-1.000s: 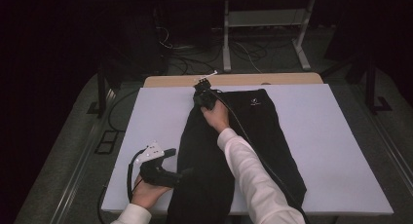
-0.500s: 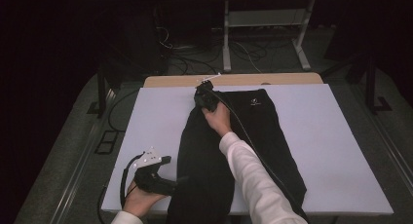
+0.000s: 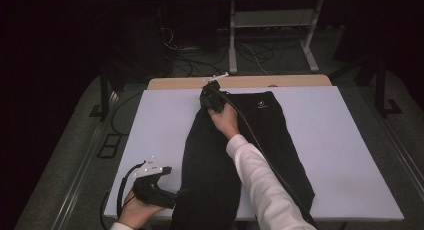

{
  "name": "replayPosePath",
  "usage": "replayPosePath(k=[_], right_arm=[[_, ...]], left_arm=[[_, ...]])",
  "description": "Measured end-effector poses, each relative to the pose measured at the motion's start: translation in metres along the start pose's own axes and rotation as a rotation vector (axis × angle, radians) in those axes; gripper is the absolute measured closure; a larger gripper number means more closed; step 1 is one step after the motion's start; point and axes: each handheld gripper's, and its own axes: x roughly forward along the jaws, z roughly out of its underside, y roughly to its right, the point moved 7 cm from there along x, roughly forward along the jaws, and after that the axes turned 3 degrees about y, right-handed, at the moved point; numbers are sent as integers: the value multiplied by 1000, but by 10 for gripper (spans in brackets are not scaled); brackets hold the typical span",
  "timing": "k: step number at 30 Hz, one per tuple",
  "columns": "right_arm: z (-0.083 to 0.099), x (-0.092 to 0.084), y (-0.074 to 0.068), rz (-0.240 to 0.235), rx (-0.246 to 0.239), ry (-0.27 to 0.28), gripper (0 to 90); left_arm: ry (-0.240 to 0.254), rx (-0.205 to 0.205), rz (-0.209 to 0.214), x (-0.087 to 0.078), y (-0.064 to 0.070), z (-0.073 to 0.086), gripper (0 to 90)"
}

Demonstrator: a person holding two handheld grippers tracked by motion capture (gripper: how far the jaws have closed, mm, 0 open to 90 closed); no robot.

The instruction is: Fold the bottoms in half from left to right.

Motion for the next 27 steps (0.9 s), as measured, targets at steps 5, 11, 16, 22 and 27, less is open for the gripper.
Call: replayPosePath(k=[5,11,16,22,27], right_arm=[[1,0,0,3,-5,-4,872],[1,0,0,-2,-10,-1,871],[2,0,0,-4,-6,-3,871],[2,-2,1,1,-11,-8,871],[2,-2,2,3,-11,-8,871]], left_arm=[[-17,-5,9,-2,0,3,0],[-69,8,21,-3,-1,9,0],[-94,4,48,-6,0,11,0],[-133,-23,89,-6,2,18,0],[-172,-29,120,-6,1,27,24]])
